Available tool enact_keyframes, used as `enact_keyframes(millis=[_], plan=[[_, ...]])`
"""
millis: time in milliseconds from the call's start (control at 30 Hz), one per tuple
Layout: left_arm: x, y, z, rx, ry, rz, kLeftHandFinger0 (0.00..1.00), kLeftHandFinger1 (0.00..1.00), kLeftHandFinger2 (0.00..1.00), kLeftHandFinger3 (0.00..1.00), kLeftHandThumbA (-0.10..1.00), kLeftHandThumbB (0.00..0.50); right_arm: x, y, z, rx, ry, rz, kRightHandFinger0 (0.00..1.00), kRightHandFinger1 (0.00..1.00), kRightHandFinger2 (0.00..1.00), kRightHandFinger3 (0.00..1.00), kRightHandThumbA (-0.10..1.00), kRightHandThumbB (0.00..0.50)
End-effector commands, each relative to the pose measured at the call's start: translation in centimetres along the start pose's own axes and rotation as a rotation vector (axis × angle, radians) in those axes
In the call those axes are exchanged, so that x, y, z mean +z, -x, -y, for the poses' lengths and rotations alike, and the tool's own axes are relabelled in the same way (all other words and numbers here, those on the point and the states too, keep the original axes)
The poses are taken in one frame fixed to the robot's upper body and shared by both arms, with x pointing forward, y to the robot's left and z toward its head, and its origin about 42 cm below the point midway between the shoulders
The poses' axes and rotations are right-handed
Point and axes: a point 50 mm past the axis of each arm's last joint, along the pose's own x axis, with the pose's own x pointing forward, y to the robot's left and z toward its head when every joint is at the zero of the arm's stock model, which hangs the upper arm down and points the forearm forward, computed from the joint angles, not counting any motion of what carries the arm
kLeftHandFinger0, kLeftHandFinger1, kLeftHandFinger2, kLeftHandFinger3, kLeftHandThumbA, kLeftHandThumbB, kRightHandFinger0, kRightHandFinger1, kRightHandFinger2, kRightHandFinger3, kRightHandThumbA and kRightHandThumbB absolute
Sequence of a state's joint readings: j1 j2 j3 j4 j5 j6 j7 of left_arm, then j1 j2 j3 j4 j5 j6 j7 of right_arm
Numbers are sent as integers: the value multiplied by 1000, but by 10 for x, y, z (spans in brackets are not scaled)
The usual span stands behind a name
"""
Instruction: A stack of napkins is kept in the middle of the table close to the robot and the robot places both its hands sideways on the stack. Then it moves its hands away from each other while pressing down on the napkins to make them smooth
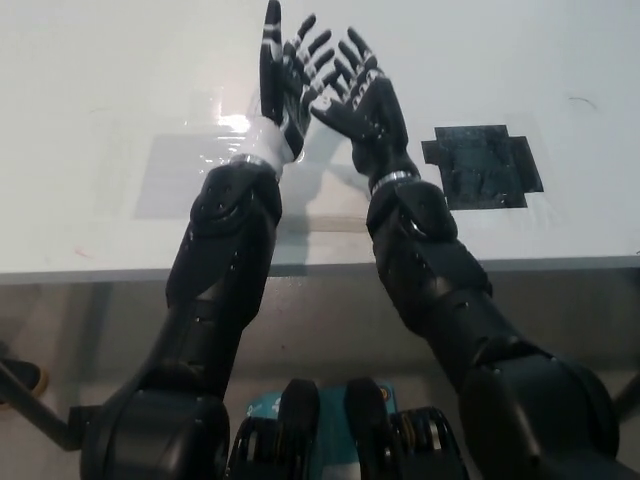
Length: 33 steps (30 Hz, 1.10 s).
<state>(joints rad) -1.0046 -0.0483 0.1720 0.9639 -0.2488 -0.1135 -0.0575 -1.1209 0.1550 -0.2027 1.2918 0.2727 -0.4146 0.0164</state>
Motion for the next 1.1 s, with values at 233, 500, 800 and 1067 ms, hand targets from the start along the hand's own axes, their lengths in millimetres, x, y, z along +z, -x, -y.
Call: enact_keyframes(millis=[233, 500, 800, 1067], plan=[[3, -4, -11, -6, -33, 25, 1000, 1000, 1000, 1000, 1000, 309, 7, 0, 12, 20, -30, 68, 1000, 1000, 1000, 1000, 1000, 258], [-21, 7, -13, -16, -52, -28, 1000, 1000, 1000, 1000, 1000, 277, -8, 10, 22, 8, -34, 44, 1000, 1000, 1000, 1000, 1000, 246], [-44, 16, -18, -1, -32, -91, 1000, 1000, 1000, 1000, 1000, 277, -21, 18, 25, -11, -65, 15, 1000, 1000, 1000, 1000, 1000, 239], [-49, 16, -23, 3, -32, -111, 1000, 1000, 1000, 1000, 1000, 287, -22, 17, 24, -4, -57, 0, 1000, 1000, 1000, 1000, 1000, 244]])
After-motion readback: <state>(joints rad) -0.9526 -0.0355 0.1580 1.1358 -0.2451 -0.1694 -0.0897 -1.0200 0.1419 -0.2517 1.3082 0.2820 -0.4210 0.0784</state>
